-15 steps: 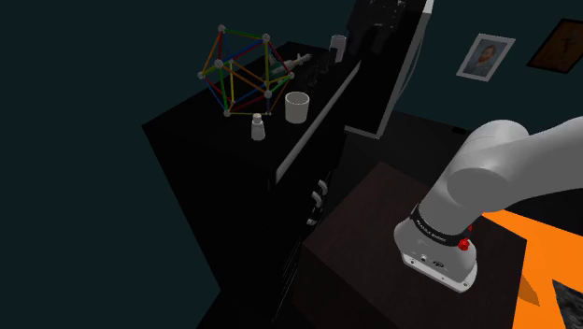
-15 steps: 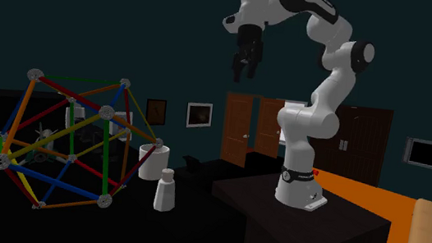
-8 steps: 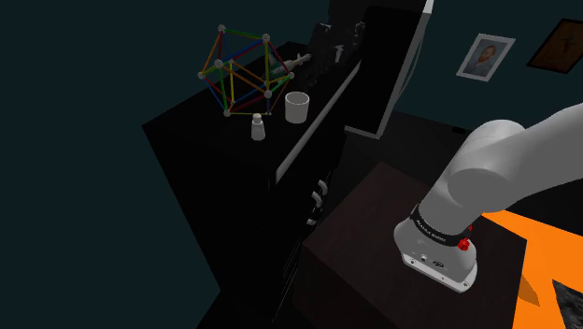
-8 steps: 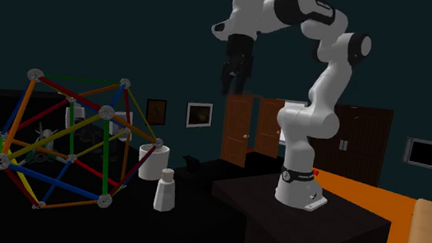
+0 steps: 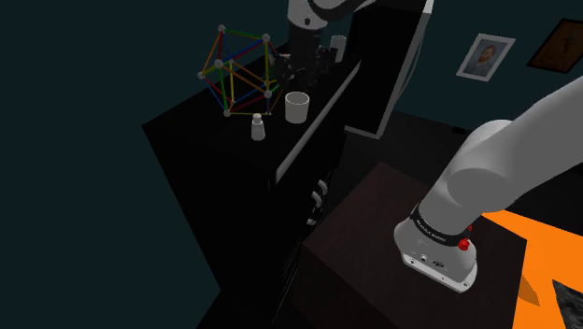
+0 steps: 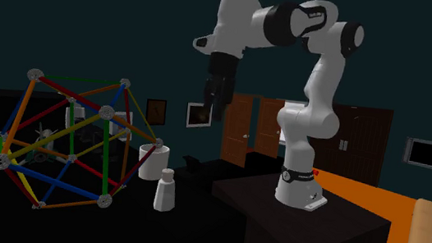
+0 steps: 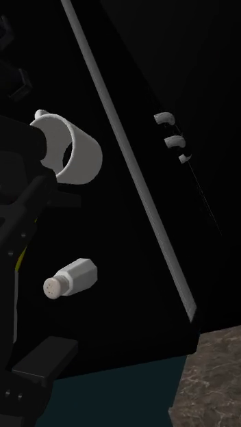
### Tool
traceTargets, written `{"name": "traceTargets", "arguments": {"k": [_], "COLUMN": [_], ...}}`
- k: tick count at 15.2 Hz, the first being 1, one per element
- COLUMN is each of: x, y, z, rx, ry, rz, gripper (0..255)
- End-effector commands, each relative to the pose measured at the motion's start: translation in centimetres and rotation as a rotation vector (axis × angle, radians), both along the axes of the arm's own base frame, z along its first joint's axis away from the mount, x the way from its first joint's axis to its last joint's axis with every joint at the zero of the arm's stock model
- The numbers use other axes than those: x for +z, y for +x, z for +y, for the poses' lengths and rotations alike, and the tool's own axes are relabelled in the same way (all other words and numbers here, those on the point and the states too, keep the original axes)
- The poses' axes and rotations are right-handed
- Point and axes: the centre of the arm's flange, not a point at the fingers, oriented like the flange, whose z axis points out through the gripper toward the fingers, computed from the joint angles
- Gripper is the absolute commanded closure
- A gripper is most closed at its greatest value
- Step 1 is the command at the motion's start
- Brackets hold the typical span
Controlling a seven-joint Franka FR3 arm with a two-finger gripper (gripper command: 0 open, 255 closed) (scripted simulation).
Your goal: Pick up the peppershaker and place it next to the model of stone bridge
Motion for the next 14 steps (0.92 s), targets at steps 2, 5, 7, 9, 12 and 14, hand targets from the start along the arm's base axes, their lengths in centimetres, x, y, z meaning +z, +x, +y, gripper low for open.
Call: {"name": "traceTargets", "arguments": {"k": [2, 5, 7, 9, 12, 14], "x": [-2.5, -4.9, -6.6, -8.3, -10.2, -11.2], "y": [2.9, 5.6, 7.5, 9.4, 11.5, 11.7], "z": [1.8, 3.4, 4.4, 5.4, 6.6, 6.4], "rx": [0.001, 0.002, 0.003, 0.004, 0.004, 0.004], "ry": [-0.026, -0.053, -0.071, -0.089, -0.109, -0.109], "rz": [-0.009, -0.015, -0.02, -0.024, -0.029, -0.029], "gripper": [0, 0, 0, 0, 0, 0]}}
